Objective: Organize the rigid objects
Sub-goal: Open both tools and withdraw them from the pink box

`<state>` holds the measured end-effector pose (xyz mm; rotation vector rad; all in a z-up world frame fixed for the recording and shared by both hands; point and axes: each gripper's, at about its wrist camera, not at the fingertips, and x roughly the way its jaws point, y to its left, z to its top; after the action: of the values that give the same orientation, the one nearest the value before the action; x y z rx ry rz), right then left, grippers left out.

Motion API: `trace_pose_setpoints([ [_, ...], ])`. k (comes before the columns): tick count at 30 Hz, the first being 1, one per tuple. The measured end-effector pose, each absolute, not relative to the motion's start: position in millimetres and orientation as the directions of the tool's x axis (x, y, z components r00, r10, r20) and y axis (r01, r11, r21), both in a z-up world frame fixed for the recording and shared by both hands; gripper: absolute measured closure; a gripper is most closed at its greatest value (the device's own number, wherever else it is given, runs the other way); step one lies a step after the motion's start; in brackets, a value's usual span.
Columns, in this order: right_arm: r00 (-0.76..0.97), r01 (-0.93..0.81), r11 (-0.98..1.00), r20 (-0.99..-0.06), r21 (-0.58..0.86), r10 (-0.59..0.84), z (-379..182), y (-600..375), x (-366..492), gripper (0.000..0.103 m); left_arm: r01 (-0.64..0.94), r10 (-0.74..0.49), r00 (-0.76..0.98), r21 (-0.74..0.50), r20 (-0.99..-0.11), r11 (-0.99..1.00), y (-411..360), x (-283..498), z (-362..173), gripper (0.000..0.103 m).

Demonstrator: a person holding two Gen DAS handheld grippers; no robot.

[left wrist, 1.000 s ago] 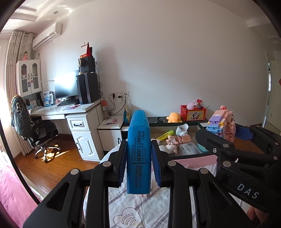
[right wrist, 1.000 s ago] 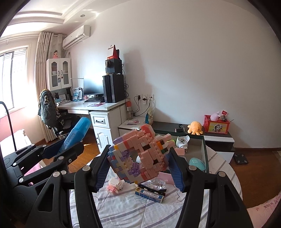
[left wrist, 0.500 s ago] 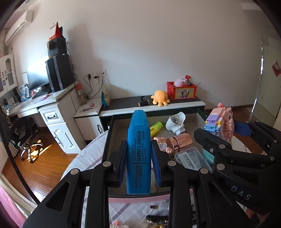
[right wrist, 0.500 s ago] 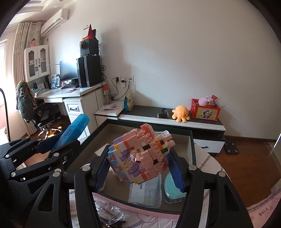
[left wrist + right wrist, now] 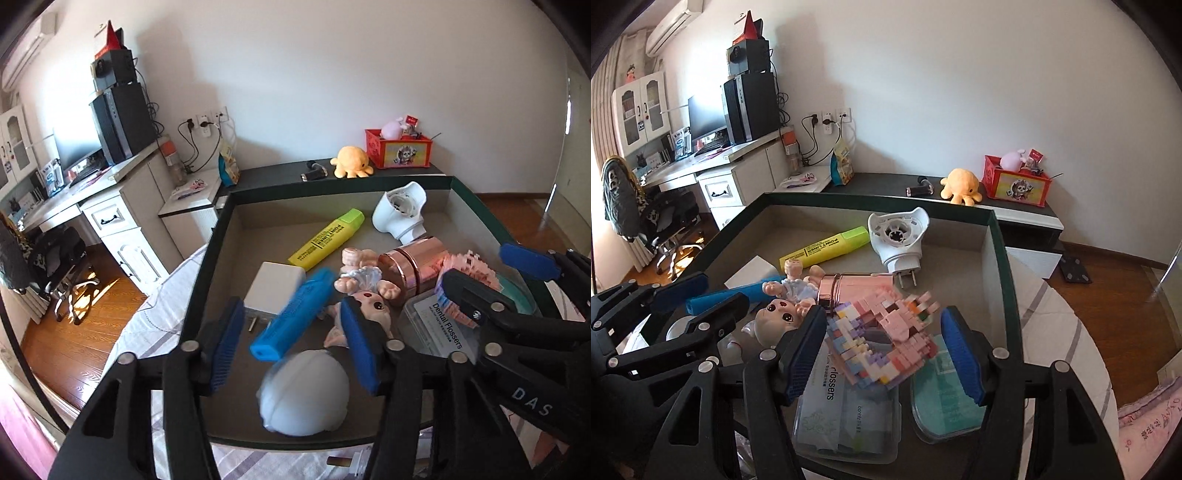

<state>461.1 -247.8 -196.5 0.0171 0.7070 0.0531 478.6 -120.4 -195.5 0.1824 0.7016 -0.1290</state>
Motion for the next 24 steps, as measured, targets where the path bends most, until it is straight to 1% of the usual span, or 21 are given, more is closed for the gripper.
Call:
trace_pose_setpoints([
  [1,0.764,-0.033,0.999,-0.644,0.034,0.047,-194,-250,458,0.024,0.169,-0.058,0.768,0.114,-0.638,0.979,-116,474,-190,0.027],
  [2,0.772,-0.029,0.999,-0.634,0.039,0.047,-190,-253,454,0.02,0.163,-0.064,0.778,0.102,-0.625,0.981,-110,469,-185,0.022],
  [3,0.782,-0.035,0.998,-0.62,0.054,0.06,-185,-255,447,0.02,0.154,-0.066,0.789,0.093,-0.611,0.984,-104,461,-179,0.014],
  [4,0.788,-0.04,0.997,-0.612,0.068,0.074,-179,-256,441,0.02,0.148,-0.069,0.803,0.086,-0.592,0.985,-100,452,-173,0.009],
  [6,0.804,-0.056,0.994,-0.586,0.091,0.099,-166,-254,423,0.019,0.138,-0.066,0.825,0.086,-0.561,0.987,-92,432,-160,0.005],
  [9,0.836,-0.074,0.993,-0.537,0.091,0.112,-147,-246,391,0.016,0.11,-0.051,0.862,0.088,-0.505,0.99,-80,395,-141,0.0],
  [12,0.853,-0.111,0.987,-0.498,0.117,0.155,-130,-237,358,0.016,0.089,-0.041,0.89,0.085,-0.454,0.992,-69,355,-125,0.0],
  [15,0.869,-0.124,0.985,-0.466,0.118,0.165,-118,-229,327,0.016,0.063,-0.024,0.914,0.083,-0.405,0.995,-57,317,-110,0.0],
  [19,0.891,-0.134,0.987,-0.424,0.087,0.158,-102,-212,284,0.016,0.028,0.002,0.926,0.076,-0.377,0.997,-42,272,-96,0.0],
  [24,0.907,-0.153,0.985,-0.384,0.079,0.171,-88,-200,238,0.016,0.017,0.002,0.939,0.054,-0.344,0.998,-27,223,-81,0.0],
])
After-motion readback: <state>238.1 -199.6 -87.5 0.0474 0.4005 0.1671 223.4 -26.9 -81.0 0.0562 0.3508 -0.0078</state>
